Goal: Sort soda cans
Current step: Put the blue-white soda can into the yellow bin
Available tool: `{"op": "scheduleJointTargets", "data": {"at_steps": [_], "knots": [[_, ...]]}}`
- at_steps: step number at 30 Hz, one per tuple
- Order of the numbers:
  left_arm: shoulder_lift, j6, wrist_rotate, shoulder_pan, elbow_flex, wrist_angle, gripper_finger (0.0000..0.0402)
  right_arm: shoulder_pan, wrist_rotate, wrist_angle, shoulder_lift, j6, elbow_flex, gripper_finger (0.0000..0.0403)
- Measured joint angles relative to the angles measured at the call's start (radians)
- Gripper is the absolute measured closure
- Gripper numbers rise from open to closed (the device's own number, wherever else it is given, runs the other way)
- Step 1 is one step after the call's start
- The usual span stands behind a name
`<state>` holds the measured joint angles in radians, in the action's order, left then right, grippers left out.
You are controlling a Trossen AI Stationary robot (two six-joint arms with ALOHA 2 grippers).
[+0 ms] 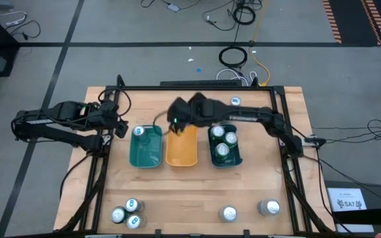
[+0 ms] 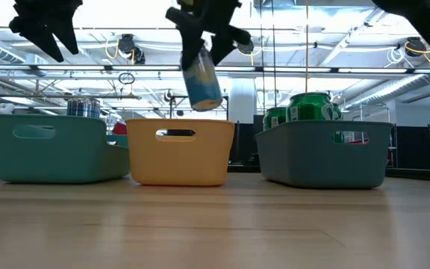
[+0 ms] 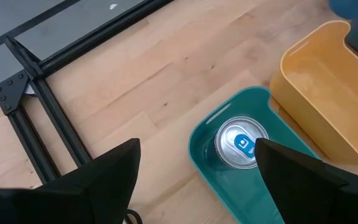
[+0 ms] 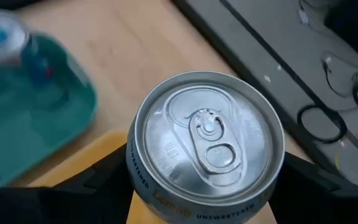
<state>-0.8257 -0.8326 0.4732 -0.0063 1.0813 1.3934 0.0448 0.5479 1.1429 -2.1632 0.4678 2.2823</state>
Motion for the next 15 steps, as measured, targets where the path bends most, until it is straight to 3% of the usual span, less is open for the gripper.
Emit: {"op": "scheduleJointTargets", "data": {"at_steps": [5,10,15], "knots": [[0.000,0.000,0.003,0.000,0.000,0.000,0.0075,-0.079,0.047,-0.040,0.075,0.129,-0.146,0.0129],[0.000,0.001,0.007,0.000,0.000,-0.021,0.0075,-0.110,0.011,-0.312,0.088,0.176,-0.389,0.0129],[-0.001,0.001,0.006,0.000,0.000,-0.052,0.0075,-0.109,0.039,-0.552,0.133,0.193,-0.553,0.0129]]}}
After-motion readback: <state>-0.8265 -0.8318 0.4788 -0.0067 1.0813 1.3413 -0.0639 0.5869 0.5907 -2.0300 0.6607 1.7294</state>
